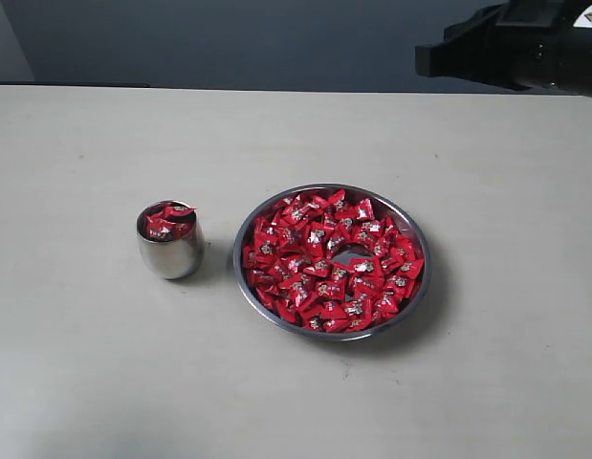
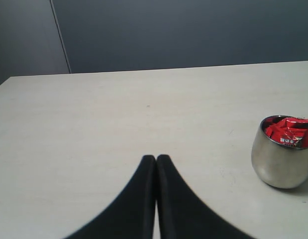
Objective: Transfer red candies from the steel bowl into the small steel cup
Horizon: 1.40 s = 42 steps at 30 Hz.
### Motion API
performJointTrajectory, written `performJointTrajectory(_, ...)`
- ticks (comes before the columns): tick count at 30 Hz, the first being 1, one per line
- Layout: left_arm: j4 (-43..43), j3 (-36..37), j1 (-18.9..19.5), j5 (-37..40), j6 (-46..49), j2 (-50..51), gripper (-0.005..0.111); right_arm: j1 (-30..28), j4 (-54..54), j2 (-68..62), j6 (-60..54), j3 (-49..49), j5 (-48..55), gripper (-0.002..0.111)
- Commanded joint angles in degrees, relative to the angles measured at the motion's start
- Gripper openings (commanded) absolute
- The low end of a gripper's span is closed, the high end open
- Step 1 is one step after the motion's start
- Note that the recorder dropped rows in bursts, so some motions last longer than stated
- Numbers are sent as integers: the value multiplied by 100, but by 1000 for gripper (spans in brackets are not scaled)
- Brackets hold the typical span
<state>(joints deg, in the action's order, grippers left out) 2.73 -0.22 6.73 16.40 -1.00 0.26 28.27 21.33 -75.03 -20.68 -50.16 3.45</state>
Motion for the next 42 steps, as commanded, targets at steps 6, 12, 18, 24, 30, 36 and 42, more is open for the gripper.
performJointTrajectory(6, -16, 22, 3, -11, -11, -26, 0, -30, -7, 607, -36, 138, 359, -1)
performJointTrajectory(12, -16, 22, 3, -11, -11, -26, 0, -30, -7, 1201, -22, 522, -97, -1)
performJointTrajectory(18, -16, 22, 3, -11, -11, -26, 0, -30, -618, 1537, -33, 1108, 136, -1)
performJointTrajectory(24, -16, 22, 3, -11, -11, -26, 0, -30, -954, 1682, -33, 1108, 1062, -1)
performJointTrajectory(30, -16, 22, 3, -11, -11, -26, 0, -30, -1409, 1708, -33, 1108, 1406, -1)
performJointTrajectory(36, -16, 22, 3, -11, -11, -26, 0, -98, -1580, 2232, -23, 1108, 1641, -1)
performJointTrajectory(42, -16, 22, 3, -11, -11, -26, 0, -865, -1528, 2898, -11, 1108, 2076, -1)
